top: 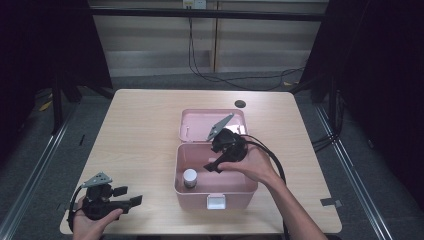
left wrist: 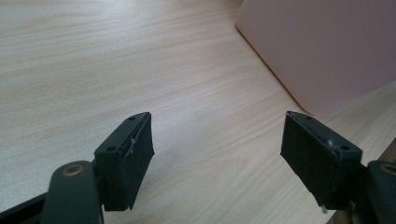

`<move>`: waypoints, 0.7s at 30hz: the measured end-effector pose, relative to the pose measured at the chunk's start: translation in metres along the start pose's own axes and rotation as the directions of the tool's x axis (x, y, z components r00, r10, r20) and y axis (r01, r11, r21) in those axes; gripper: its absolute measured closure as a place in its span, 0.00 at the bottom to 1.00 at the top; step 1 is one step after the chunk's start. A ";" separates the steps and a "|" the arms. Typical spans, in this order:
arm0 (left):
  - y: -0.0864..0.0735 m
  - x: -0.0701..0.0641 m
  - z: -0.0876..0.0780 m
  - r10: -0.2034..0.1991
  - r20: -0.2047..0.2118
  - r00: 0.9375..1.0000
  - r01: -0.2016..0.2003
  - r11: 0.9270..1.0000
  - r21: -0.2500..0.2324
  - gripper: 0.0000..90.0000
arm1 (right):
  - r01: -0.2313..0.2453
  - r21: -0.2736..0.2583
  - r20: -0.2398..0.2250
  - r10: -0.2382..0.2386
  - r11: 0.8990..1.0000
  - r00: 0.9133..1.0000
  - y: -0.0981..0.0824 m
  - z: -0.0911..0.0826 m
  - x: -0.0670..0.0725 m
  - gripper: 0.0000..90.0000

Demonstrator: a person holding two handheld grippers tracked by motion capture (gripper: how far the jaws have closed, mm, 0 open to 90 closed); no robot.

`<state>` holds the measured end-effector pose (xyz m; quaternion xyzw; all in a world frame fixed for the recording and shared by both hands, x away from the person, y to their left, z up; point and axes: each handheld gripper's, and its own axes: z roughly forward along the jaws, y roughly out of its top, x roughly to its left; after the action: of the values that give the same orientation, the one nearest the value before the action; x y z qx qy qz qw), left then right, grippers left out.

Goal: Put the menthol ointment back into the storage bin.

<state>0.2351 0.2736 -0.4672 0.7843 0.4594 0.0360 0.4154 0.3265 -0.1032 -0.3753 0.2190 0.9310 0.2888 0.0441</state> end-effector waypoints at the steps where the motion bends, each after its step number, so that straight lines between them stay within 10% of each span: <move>1: 0.000 0.000 0.000 0.005 0.000 1.000 -0.005 1.000 0.001 0.28 | -0.004 -0.013 0.009 0.004 1.000 1.000 -0.003 -0.003 -0.001 0.35; 21: -0.001 -0.002 0.001 0.010 -0.001 1.000 -0.010 1.000 0.012 0.28 | -0.111 -0.220 0.113 0.138 0.969 0.984 -0.056 -0.046 0.000 0.33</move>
<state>0.2339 0.2711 -0.4679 0.7891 0.4559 0.0356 0.4102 0.2955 -0.1683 -0.3686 0.2892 0.8743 0.3745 0.1085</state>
